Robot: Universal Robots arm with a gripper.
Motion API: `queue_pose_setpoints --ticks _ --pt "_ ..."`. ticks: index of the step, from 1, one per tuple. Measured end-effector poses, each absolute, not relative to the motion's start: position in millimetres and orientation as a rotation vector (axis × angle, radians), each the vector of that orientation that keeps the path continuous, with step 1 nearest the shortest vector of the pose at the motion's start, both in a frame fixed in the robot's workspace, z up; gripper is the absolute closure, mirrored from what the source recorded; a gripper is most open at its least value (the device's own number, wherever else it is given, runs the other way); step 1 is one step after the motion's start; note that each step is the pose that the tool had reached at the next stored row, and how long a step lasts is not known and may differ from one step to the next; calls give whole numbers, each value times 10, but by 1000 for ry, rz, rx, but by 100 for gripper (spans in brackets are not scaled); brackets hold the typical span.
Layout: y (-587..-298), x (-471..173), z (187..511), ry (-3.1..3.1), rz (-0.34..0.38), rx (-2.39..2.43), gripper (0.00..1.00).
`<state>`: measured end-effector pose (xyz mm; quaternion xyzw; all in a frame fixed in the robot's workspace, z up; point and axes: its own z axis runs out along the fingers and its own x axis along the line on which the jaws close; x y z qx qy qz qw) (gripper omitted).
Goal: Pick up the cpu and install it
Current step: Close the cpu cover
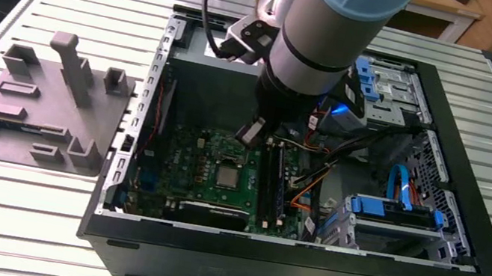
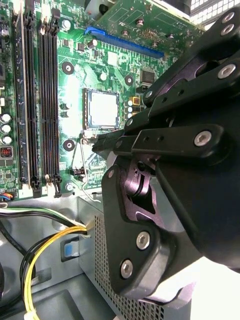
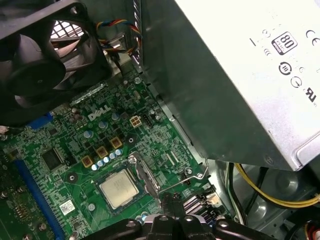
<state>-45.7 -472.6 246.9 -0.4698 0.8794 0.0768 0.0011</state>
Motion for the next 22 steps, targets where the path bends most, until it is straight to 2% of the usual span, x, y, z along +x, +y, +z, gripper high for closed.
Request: queue_pose_setpoints --ticks 22 --pt "-4761 -456 2462 2770 218 -1479 90"
